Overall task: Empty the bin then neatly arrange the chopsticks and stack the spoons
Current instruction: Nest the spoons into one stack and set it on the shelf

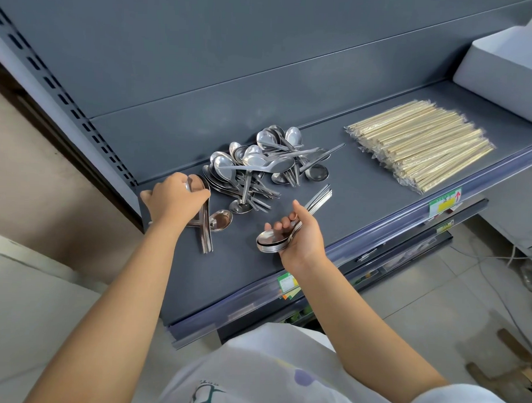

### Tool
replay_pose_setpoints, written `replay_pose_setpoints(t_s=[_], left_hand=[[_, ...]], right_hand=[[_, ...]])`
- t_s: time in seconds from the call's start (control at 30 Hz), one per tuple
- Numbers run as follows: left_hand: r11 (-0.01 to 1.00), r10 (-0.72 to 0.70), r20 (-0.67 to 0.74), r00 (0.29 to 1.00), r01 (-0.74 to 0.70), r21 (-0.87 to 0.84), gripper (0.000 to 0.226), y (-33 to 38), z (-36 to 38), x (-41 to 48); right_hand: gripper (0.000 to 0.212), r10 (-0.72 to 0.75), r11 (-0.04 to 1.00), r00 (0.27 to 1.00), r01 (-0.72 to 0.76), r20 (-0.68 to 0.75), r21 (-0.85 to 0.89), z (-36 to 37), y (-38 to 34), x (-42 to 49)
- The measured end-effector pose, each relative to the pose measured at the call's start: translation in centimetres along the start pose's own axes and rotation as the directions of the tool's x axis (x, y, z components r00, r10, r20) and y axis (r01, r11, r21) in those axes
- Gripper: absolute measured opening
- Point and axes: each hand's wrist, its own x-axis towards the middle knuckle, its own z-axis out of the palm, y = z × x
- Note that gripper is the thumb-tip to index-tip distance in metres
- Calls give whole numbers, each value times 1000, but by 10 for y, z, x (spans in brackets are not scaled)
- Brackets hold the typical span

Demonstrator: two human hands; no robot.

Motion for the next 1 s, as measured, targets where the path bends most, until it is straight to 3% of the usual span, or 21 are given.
replay_pose_setpoints(t_s=[0.1, 0.33, 0.43, 0.63, 0.77, 0.83, 0.93, 1.0], left_hand=[[1000, -8, 10, 1000, 8, 17, 29, 1, 1, 2], [998, 15, 53, 998, -18, 64, 32, 10, -2, -3], [999, -13, 85, 996, 17, -47, 36, 12, -2, -5], [975, -14, 47, 999, 24, -221, 19, 15, -13, -9], [917, 134, 6, 991, -122, -380, 10, 34, -41, -19], [869, 263, 37, 964, -220, -443, 20, 47, -55, -28], [780, 489, 73, 869, -399, -481, 37, 66, -60, -41], [716, 640, 111, 760, -538, -445, 49, 75, -54, -49]], right_hand=[[35, 0, 1000, 1000, 0, 1, 4, 0, 0, 0], [34, 0, 1000, 1000, 0, 0, 4, 1, 0, -1], [34, 3, 1000, 1000, -3, 4, 4, 1, 0, -1], [32, 1, 1000, 1000, 0, 7, -7, 0, 0, 0], [31, 24, 999, 999, -23, 23, -37, -1, -1, -1], [33, 54, 995, 997, -49, 61, -86, -1, -3, -1], [36, 113, 979, 986, -91, 119, -181, -1, -7, -3], [38, 144, 966, 980, -108, 139, -235, -1, -9, -3]])
